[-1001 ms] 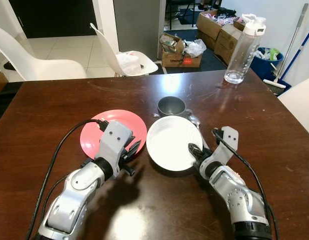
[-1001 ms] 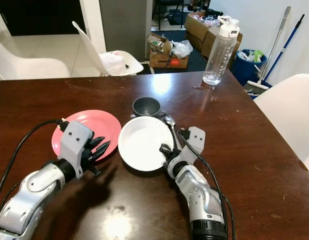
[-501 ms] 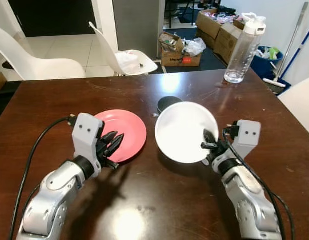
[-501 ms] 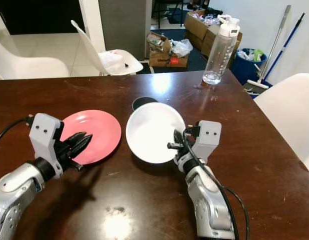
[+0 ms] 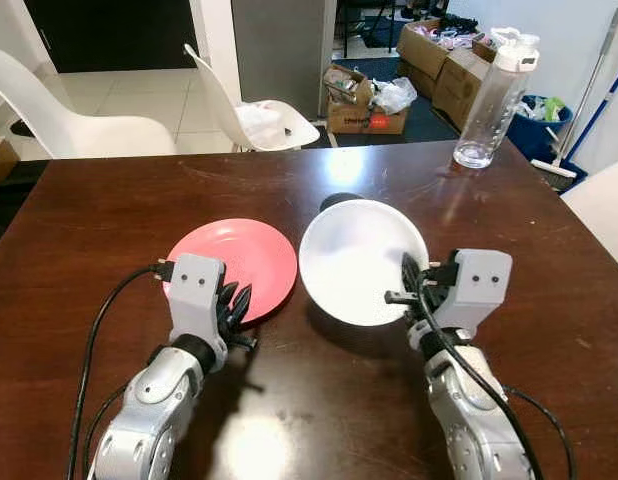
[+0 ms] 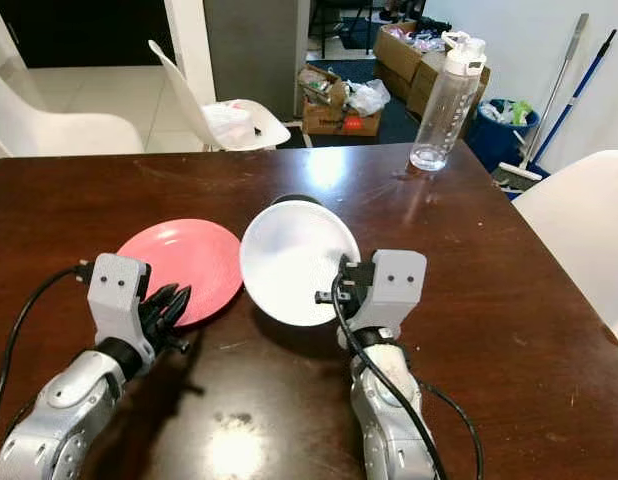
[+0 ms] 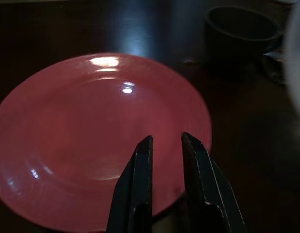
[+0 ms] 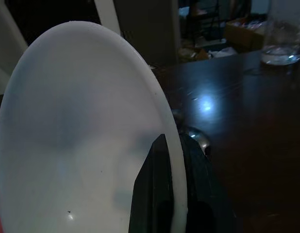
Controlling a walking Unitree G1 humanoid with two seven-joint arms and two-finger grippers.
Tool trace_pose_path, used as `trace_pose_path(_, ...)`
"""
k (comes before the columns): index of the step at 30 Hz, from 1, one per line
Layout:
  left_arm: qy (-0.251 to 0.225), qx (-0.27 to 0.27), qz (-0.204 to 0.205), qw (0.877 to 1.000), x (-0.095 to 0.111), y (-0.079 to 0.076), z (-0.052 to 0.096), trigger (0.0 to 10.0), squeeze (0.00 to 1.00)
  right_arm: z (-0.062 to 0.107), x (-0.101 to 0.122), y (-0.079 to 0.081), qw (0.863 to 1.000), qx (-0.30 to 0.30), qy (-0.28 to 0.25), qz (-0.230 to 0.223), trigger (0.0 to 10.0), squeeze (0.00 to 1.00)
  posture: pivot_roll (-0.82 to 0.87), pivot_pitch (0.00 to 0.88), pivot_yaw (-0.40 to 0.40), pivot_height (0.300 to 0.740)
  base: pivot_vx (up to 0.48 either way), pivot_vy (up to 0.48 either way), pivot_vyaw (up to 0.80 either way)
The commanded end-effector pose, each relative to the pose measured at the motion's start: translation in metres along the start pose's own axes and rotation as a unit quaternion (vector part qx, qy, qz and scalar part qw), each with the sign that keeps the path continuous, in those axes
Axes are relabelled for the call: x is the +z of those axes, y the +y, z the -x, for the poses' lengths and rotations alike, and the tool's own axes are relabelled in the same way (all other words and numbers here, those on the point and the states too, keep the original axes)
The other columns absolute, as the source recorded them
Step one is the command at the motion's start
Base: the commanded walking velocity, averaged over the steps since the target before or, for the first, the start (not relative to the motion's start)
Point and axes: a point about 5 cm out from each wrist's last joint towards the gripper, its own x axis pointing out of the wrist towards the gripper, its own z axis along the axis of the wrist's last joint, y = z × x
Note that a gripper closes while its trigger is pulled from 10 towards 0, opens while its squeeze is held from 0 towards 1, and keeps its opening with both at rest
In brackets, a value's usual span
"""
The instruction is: Setting the table
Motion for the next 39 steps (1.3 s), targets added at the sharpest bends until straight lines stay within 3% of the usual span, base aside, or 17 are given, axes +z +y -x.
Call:
trace_pose_path(1,0.004,0.016,-0.004,1.000,-0.0031,0.0025,-0.0013,10.0,0.00,-0.0009,-0.0009,-0.0011,1.000,-0.007,-0.002,0.000,10.0,0.00,-0.11,0.018,0.056,0.740,0.000,0.000,0.00)
trace_pose_path(33,-0.007,0.036,-0.004,0.999,-0.0050,0.0012,-0.0057,10.0,0.00,-0.0016,-0.0094,0.0005,1.000,-0.011,0.011,0.009,10.0,0.00,-0.11,0.017,0.053,0.740,0.000,0.000,0.00)
trace_pose_path(39,-0.008,0.033,-0.004,0.999,-0.0050,0.0007,-0.0052,10.0,0.00,-0.0019,-0.0100,0.0006,1.000,-0.010,0.012,0.009,10.0,0.00,-0.11,0.015,0.051,0.740,-0.358,0.000,0.00)
